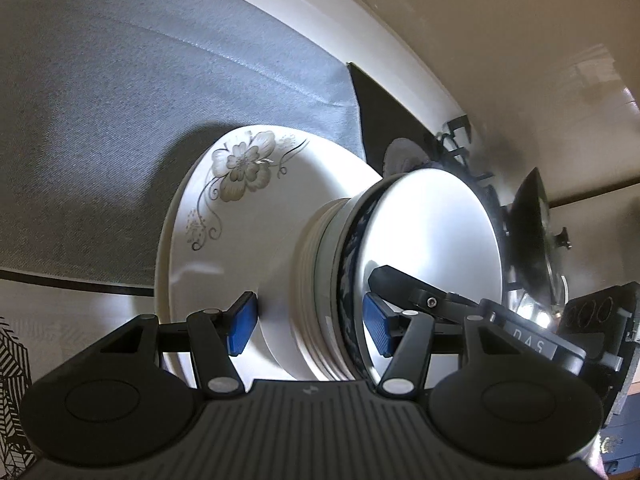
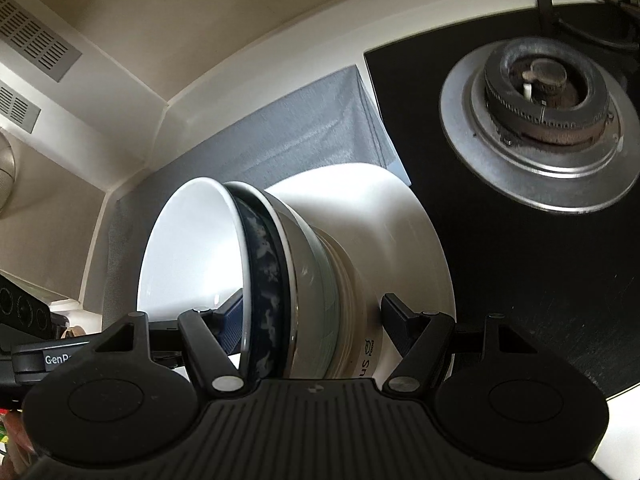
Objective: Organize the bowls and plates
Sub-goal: 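Lift the bowl stack with both tools and carry it over the floral plates, then lower the bowl stack with both tools onto the floral plate stack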
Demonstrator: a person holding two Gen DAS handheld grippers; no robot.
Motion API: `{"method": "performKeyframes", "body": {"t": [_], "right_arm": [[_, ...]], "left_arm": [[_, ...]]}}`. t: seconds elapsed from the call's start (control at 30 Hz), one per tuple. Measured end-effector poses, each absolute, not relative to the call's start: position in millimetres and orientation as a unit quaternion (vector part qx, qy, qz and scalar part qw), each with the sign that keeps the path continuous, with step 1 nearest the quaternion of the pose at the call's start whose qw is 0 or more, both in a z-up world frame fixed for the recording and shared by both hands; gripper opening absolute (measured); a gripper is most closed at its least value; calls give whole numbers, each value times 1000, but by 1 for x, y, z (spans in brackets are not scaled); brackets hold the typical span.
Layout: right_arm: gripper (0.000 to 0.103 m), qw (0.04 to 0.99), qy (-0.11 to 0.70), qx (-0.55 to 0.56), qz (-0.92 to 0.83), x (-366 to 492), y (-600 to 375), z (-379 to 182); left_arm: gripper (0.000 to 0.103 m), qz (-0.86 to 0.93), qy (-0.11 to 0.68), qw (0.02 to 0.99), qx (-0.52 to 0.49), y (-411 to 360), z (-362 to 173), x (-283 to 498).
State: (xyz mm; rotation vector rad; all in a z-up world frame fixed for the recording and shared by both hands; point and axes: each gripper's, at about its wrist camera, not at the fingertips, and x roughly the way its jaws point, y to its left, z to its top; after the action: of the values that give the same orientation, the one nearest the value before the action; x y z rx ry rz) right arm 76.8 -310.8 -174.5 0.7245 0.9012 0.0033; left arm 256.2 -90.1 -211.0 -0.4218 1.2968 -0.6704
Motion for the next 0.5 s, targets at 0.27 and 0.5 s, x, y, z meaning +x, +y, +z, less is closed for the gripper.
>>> {"method": "performKeyframes", "body": {"t": [0.27, 0.5], "right_arm": [[66, 834, 429, 348, 17, 80, -313, -184], [64, 836, 429, 343, 23, 81, -315, -182]], "left_arm": [[63, -293, 590, 734, -168, -91, -208, 260], [88, -303, 569, 749, -152, -89, -197, 257]]}}
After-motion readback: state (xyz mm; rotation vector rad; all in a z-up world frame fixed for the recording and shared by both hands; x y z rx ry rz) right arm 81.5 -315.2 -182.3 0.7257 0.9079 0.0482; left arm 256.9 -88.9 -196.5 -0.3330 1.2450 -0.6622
